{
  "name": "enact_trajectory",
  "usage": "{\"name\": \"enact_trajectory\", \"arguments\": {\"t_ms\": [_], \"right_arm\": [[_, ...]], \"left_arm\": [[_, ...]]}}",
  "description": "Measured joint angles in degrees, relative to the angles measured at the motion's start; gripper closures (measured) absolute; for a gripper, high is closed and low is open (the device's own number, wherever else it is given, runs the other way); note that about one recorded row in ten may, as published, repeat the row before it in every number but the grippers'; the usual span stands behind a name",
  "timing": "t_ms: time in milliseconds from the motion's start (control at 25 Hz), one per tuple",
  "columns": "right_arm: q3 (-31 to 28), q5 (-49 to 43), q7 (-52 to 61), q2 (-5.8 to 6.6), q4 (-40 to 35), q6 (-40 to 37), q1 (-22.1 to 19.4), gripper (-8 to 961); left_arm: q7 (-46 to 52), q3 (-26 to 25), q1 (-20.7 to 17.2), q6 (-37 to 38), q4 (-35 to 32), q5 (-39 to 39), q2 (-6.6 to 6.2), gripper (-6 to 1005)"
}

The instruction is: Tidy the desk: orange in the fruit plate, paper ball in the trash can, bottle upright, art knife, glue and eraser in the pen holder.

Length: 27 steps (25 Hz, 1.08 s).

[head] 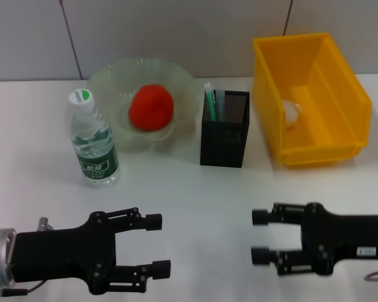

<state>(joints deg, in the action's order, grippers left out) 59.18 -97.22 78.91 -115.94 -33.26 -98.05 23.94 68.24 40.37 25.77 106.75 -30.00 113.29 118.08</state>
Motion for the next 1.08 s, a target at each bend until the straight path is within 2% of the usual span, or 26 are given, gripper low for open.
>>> {"name": "enact_trajectory", "arguments": {"t_ms": [40,480,1080], "right_arm": [[-0.1,-1.3,-1.5,-0.04,0.0,-0.1,-0.1,171],[-0.3,-3.7,-12.5,0.23,3.8,3.2,-0.5,175],[-0.1,-3.8,-12.9,0.45,3.4,3.2,0.4,174]], "left_arm": [[0.1,0.0,0.2,-0.7,1.0,0.0,-0.01,174],[-2.3,0.9,-0.8,-6.3,2.4,2.5,-0.06,174],[-4.3,0.9,-1.5,-6.7,2.5,2.9,0.03,174]]}}
